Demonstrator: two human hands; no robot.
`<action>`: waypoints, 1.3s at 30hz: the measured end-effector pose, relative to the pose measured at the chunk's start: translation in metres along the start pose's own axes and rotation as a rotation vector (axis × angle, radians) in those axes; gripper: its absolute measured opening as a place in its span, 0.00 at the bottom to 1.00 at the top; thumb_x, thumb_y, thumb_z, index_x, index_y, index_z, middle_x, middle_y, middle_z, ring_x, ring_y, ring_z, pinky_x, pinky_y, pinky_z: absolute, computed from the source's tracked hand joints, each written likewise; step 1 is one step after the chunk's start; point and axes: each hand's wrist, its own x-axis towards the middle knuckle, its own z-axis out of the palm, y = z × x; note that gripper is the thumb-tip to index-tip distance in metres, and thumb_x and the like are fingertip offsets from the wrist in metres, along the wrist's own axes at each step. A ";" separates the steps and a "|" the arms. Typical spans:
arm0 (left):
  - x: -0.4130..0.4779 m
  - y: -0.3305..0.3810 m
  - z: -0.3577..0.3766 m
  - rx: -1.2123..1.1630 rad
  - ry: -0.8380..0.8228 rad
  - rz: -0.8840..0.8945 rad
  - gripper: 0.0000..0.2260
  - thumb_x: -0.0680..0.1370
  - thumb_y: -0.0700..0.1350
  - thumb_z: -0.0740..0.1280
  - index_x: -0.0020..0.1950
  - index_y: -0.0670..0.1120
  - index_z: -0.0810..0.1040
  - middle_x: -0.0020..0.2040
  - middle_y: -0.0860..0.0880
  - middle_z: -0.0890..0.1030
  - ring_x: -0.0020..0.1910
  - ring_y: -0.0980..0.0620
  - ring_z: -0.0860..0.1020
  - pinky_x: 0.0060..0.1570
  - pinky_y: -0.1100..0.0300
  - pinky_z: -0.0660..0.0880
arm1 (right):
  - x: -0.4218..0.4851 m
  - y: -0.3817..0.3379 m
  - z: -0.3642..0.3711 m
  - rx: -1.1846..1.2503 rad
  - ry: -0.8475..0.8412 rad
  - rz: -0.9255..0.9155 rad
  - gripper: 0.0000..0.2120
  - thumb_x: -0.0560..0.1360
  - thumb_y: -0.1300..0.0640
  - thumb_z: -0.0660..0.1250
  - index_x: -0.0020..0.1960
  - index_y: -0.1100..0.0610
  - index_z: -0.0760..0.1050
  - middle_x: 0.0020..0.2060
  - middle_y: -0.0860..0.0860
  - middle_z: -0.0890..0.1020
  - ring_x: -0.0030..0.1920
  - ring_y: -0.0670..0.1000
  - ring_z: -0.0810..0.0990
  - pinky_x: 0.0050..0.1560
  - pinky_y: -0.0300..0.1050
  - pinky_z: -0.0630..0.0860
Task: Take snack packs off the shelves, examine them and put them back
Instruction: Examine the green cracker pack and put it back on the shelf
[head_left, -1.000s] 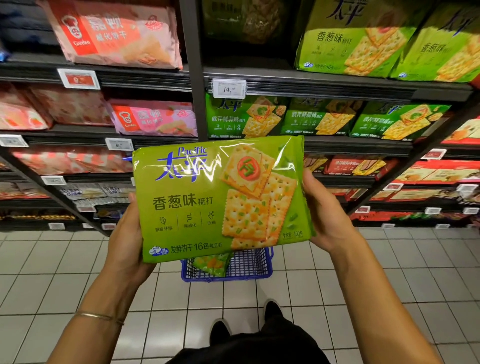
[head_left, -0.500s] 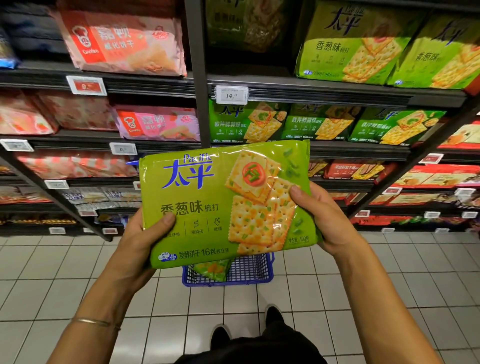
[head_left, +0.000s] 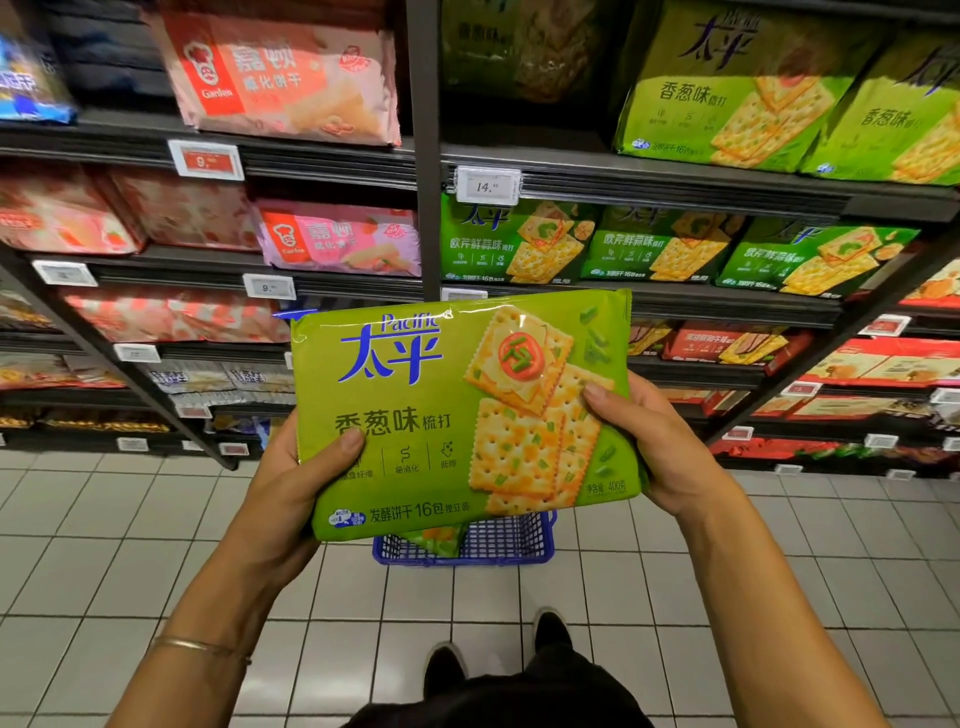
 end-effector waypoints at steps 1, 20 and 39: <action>-0.001 -0.001 -0.001 -0.001 0.002 0.000 0.21 0.72 0.45 0.73 0.66 0.47 0.81 0.60 0.39 0.86 0.53 0.41 0.87 0.44 0.50 0.85 | 0.000 0.001 0.001 -0.010 0.009 0.004 0.21 0.73 0.52 0.73 0.66 0.54 0.79 0.60 0.59 0.85 0.58 0.59 0.85 0.55 0.54 0.84; 0.002 0.003 -0.009 -0.023 -0.028 -0.044 0.25 0.74 0.45 0.70 0.72 0.44 0.76 0.63 0.38 0.84 0.57 0.39 0.86 0.48 0.48 0.85 | 0.009 0.007 0.019 0.034 0.094 0.165 0.22 0.73 0.47 0.72 0.63 0.56 0.81 0.59 0.59 0.86 0.56 0.59 0.87 0.49 0.52 0.85; 0.001 0.002 -0.027 -0.157 0.021 -0.098 0.23 0.77 0.46 0.67 0.72 0.45 0.78 0.66 0.38 0.83 0.60 0.37 0.84 0.54 0.43 0.84 | 0.021 0.003 0.027 0.129 0.095 0.131 0.27 0.77 0.31 0.62 0.63 0.49 0.84 0.63 0.57 0.84 0.62 0.59 0.84 0.51 0.56 0.84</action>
